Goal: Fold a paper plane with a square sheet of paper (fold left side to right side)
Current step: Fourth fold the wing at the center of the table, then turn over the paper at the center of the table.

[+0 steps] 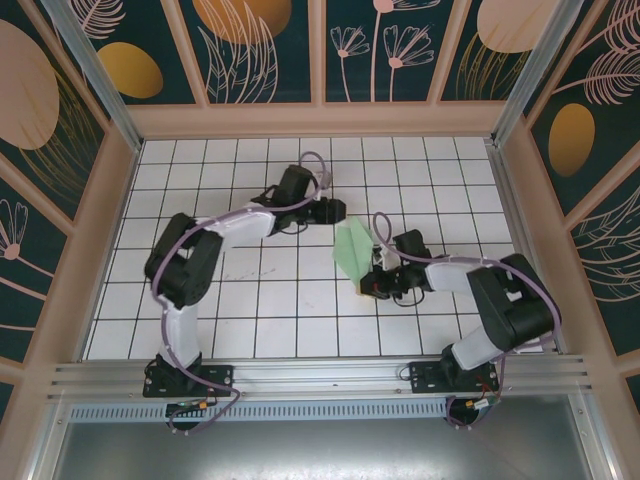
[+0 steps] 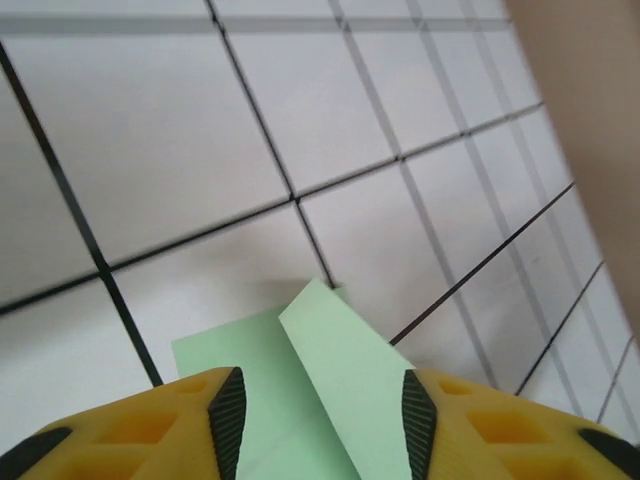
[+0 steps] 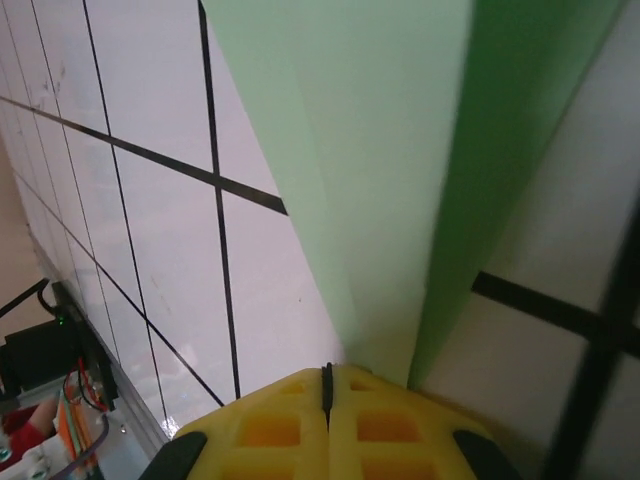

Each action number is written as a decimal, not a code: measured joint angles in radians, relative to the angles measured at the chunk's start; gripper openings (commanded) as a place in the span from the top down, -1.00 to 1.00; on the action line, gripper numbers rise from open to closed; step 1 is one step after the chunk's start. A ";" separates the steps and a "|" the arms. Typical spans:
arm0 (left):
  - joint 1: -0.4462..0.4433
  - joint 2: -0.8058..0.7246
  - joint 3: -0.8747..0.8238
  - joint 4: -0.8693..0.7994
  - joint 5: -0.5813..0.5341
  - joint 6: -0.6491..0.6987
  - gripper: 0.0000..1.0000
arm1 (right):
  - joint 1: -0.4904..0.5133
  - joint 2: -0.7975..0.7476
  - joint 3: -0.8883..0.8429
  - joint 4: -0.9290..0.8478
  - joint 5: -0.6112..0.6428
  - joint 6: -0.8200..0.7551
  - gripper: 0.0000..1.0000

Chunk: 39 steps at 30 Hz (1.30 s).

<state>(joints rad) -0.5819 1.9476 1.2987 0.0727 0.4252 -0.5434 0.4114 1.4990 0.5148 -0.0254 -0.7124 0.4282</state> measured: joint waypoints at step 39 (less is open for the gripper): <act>-0.064 0.034 -0.223 0.238 0.085 -0.212 -0.09 | -0.074 0.001 0.111 0.103 0.123 -0.108 0.16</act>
<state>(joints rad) -0.6456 1.9816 1.0760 0.3107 0.5102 -0.7551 0.3374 1.4998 0.6262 0.0776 -0.5896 0.3199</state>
